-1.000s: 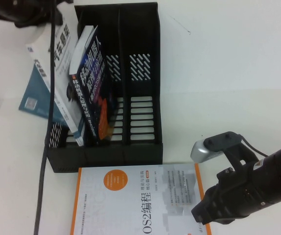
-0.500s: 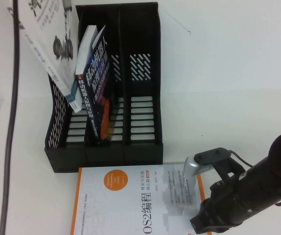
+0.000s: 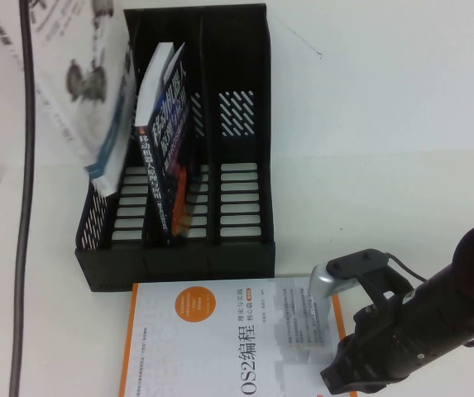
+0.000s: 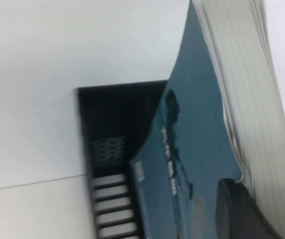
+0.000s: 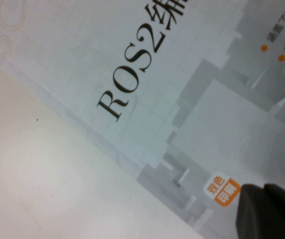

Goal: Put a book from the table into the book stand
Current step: Place the book on the book shelf

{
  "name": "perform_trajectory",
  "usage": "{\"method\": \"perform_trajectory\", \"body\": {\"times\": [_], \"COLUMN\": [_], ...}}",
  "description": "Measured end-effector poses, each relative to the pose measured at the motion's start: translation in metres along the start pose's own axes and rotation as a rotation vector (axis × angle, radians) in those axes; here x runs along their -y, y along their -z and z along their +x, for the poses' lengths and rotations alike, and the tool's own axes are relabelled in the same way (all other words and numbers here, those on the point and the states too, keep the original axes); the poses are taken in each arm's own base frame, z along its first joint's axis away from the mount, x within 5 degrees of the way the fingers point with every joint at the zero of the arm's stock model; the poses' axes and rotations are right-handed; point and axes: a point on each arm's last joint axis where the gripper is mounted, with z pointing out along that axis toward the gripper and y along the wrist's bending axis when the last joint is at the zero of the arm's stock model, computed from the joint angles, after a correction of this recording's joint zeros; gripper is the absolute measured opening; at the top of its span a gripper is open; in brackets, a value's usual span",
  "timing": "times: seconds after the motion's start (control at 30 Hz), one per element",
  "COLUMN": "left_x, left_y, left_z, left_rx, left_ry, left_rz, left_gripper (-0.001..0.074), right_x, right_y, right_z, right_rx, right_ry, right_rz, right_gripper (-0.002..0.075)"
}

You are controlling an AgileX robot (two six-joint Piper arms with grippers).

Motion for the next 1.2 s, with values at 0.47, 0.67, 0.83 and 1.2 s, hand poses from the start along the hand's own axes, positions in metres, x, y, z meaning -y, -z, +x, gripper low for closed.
{"method": "perform_trajectory", "body": {"times": [0.47, 0.67, 0.83, 1.2], "left_x": [-0.015, -0.025, -0.030, -0.033], "left_y": [-0.031, -0.052, -0.055, -0.081], "left_z": [0.005, 0.008, 0.008, 0.014], "left_rx": [-0.073, -0.104, -0.103, -0.147], "left_ry": [-0.017, -0.004, 0.000, 0.074], "left_rz": [-0.121, -0.193, -0.239, -0.240], "left_gripper": [0.0130, 0.0130, 0.0130, 0.0130], "right_x": [0.000, 0.000, 0.000, 0.000], "right_y": [0.000, 0.000, 0.000, 0.000], "right_z": [0.000, 0.000, 0.000, -0.001], "right_rx": [0.000, 0.000, 0.000, 0.006], "right_ry": [0.003, 0.003, 0.003, 0.008], "right_rz": [0.000, 0.000, 0.000, 0.004], "right_gripper": [-0.0001, -0.0001, -0.0001, -0.0001]}}
